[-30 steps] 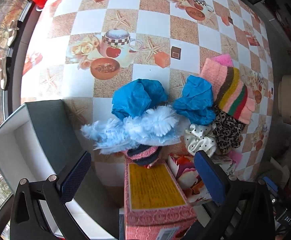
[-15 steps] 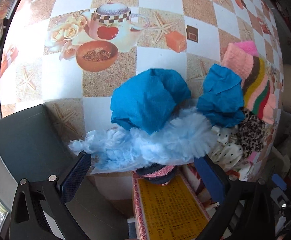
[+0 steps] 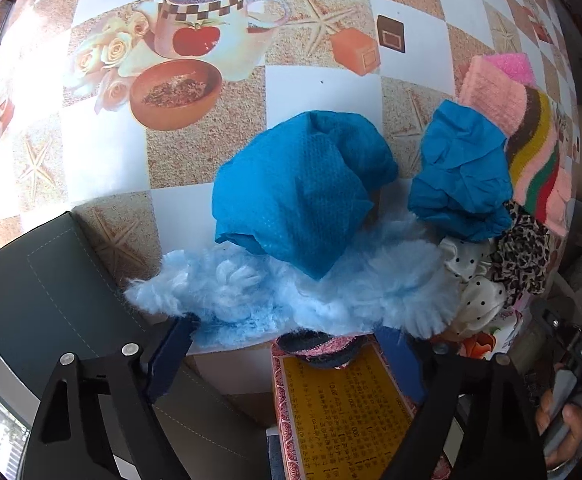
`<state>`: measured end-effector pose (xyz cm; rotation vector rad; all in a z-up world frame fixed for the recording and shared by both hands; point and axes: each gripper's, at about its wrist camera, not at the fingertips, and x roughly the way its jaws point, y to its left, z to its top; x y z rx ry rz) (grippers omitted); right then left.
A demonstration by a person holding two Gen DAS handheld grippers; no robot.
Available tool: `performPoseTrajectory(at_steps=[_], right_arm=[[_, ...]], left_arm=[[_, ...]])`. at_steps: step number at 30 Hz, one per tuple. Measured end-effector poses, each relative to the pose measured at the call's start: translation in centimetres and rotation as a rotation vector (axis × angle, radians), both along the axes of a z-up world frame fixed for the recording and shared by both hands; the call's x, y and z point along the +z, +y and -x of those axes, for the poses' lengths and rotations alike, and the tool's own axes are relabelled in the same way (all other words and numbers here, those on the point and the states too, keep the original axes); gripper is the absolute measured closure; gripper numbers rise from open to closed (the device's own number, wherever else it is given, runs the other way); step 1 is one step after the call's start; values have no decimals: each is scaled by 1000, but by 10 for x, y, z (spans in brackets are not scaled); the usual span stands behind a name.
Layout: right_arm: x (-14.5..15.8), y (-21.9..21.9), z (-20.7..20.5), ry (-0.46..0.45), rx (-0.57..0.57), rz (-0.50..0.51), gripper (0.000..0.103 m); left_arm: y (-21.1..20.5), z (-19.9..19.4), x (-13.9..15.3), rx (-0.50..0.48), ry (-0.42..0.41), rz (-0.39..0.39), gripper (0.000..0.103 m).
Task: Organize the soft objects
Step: 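Grasp the light-blue fluffy duster with the left tool while the right tool grasps the pink sponge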
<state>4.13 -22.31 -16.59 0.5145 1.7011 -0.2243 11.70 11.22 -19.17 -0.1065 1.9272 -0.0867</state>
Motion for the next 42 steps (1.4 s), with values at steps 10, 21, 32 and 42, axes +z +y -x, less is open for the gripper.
performPoseTrajectory(at_steps=[10, 21, 32, 42], right_arm=[[-41, 7, -6, 88, -13, 2, 4], [-11, -5, 19, 17, -38, 3, 29], [38, -6, 27, -76, -54, -41, 29], [41, -10, 32, -63, -49, -75, 29]], left_arm=[[-25, -12, -29, 25, 6, 21, 43], [-16, -6, -7, 51, -101, 40, 88], [-7, 13, 44, 6, -226, 73, 95], [-18, -19, 5, -99, -147, 47, 44]])
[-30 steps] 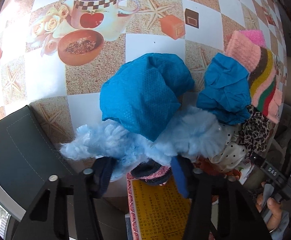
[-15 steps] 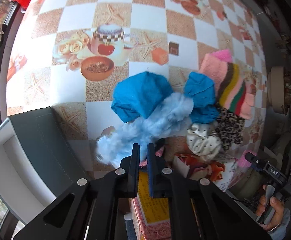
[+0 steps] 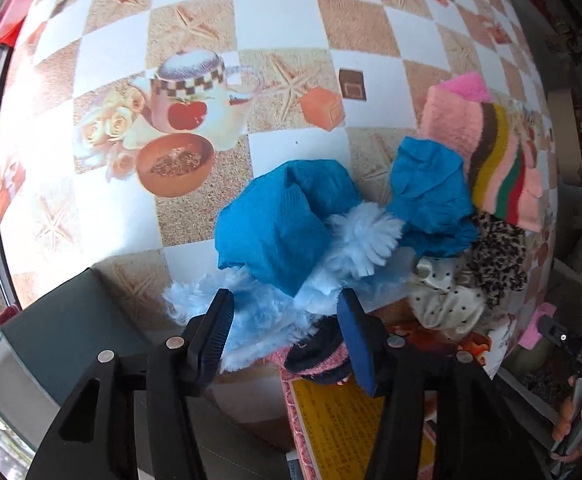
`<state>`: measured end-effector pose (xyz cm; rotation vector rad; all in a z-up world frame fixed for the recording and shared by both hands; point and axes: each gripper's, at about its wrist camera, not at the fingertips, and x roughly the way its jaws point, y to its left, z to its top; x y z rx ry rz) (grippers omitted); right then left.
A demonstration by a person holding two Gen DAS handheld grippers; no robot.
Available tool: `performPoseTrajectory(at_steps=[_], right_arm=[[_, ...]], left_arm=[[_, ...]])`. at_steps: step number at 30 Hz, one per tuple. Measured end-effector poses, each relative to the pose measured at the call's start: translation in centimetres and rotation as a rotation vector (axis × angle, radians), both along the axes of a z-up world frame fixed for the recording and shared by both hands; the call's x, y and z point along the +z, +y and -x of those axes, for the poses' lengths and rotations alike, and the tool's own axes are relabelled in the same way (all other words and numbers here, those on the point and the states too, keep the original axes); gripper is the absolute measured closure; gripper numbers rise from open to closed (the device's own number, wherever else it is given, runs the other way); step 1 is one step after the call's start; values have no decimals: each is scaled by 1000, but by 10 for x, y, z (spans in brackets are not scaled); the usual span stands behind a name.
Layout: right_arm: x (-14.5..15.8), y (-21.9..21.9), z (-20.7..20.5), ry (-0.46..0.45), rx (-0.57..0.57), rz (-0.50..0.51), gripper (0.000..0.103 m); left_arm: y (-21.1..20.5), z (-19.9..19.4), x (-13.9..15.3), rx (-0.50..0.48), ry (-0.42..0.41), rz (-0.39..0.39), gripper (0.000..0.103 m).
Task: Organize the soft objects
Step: 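Grasp the light-blue fluffy duster with the left tool while the right tool grasps the pink sponge, then lift the duster with the left tool while the right tool carries the pink sponge toward the white box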
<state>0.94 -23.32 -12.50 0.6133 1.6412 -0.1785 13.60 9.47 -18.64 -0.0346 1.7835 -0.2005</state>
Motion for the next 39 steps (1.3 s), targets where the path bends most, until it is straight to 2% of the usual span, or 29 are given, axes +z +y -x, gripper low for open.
performPoseTrajectory(at_steps=[4, 6, 7, 9, 13, 17, 21, 26, 28, 29, 39], right_arm=[[-3, 7, 3, 9, -9, -13, 29], [-4, 9, 3, 10, -9, -13, 29], [-4, 9, 3, 9, -9, -13, 29], [-6, 14, -3, 6, -12, -15, 29], [-1, 12, -4, -5, -24, -27, 29], [7, 14, -8, -24, -23, -35, 29], [15, 19, -15, -45, 3, -38, 29], [21, 23, -18, -60, 11, -44, 29], [28, 26, -18, -74, 29, -44, 29], [29, 27, -18, -78, 36, -42, 29], [57, 47, -23, -145, 137, -22, 29]], left_arm=[[-12, -5, -31, -60, 89, -17, 44], [-15, -4, -38, -74, 98, -29, 61], [-17, -3, -39, -93, 90, -47, 76], [-18, -1, -35, -103, 53, -48, 85], [-9, 6, -12, -75, -43, -4, 101], [0, 18, 10, -31, -114, 41, 101], [2, 30, 21, -22, -159, 21, 101], [-7, 35, 46, -5, -210, 44, 101], [3, 40, 81, -3, -233, 59, 101], [13, 45, 110, -3, -240, 66, 101], [-6, 66, 164, -16, -323, 102, 101]])
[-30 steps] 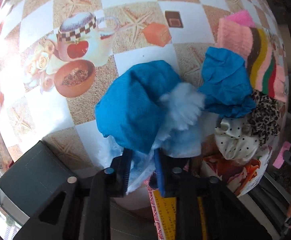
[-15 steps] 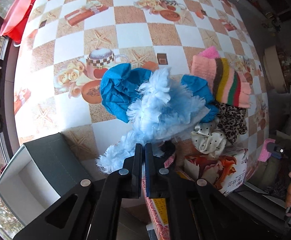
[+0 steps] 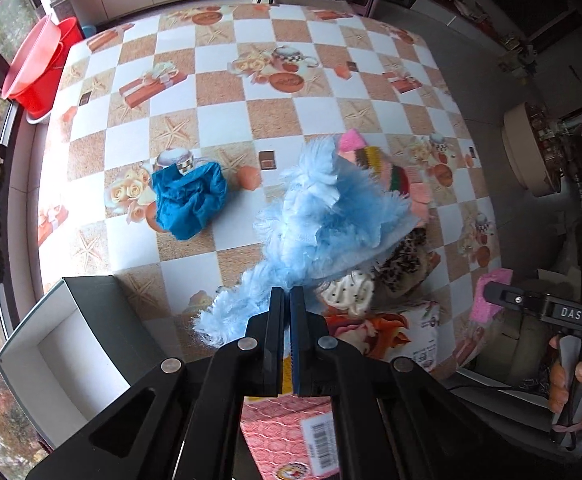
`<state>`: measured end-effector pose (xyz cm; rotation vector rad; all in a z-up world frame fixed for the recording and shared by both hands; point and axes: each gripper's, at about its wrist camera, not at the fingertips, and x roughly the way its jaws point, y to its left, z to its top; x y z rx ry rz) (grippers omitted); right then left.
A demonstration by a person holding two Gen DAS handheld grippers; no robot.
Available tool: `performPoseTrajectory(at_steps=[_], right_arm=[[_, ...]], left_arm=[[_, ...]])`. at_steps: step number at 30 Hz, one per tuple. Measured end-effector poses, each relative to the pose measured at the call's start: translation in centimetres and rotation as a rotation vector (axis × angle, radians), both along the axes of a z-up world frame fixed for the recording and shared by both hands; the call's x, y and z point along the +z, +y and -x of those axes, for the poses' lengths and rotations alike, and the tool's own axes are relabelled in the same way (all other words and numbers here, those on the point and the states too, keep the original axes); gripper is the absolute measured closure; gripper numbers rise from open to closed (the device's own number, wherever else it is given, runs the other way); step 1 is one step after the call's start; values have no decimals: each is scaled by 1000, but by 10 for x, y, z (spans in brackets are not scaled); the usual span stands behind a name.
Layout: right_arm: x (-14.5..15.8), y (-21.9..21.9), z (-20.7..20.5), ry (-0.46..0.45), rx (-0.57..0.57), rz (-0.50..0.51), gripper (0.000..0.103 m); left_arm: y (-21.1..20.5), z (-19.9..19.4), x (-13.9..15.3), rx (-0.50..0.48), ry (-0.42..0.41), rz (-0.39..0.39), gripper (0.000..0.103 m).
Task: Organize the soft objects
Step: 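Lift the duster with the left tool while the right tool carries the pink sponge toward the white box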
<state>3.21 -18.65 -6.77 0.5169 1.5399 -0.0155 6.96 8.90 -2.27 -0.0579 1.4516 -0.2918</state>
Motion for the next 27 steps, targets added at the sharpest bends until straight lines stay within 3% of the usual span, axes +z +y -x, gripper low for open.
performPoseTrajectory(at_steps=[14, 27], right_arm=[[10, -16, 20, -18, 70, -10, 29], [6, -37, 53, -5, 144, -6, 29]], left_arm=[[-60, 47, 41, -49, -48, 37, 101], [-96, 115, 39, -65, -19, 44, 101]])
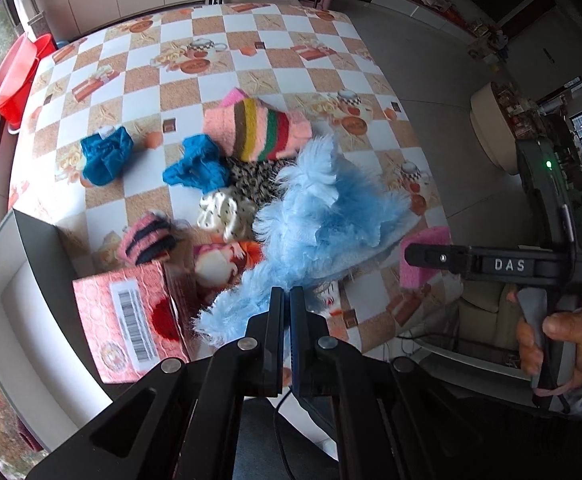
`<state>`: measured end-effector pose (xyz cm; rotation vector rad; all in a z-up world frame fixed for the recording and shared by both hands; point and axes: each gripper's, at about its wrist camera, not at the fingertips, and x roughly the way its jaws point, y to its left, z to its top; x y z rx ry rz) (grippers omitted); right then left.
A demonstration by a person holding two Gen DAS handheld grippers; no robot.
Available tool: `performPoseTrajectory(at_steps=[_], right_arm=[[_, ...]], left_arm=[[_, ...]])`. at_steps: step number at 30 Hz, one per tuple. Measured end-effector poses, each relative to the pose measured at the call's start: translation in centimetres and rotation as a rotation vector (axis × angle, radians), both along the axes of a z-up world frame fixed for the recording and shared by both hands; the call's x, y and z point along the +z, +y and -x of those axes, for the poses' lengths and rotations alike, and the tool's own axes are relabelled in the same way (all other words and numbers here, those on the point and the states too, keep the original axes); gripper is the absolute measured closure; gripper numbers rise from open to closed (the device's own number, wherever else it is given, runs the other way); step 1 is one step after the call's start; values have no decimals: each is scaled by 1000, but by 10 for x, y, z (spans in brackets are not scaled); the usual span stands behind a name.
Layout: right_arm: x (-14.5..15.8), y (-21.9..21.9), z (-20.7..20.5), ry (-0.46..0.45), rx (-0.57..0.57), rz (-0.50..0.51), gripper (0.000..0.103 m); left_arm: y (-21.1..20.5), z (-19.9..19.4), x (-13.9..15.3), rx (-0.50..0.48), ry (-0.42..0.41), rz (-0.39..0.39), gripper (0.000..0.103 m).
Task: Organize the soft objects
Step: 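Lift the duster with the left tool while the right tool carries the pink sponge toward the white box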
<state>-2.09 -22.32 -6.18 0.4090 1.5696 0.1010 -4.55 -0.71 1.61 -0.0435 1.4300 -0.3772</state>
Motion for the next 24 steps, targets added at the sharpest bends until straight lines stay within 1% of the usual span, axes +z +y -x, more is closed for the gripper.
performPoseTrajectory(at_steps=[5, 9, 16, 19, 24], right_arm=[[0, 8, 13, 0, -1, 12, 29], [-4, 18, 25, 8, -35, 16, 29], [-14, 54, 55, 40, -62, 44, 29], [-12, 66, 60, 38, -65, 48, 29], [-5, 91, 64, 22, -43, 59, 29]], left_arm=[[5, 18, -5, -38, 17, 20, 101], [16, 31, -13, -78, 40, 42, 101], [44, 60, -19, -140, 62, 79, 101], [60, 68, -18, -141, 52, 84, 101], [87, 79, -10, -112, 26, 98, 101]])
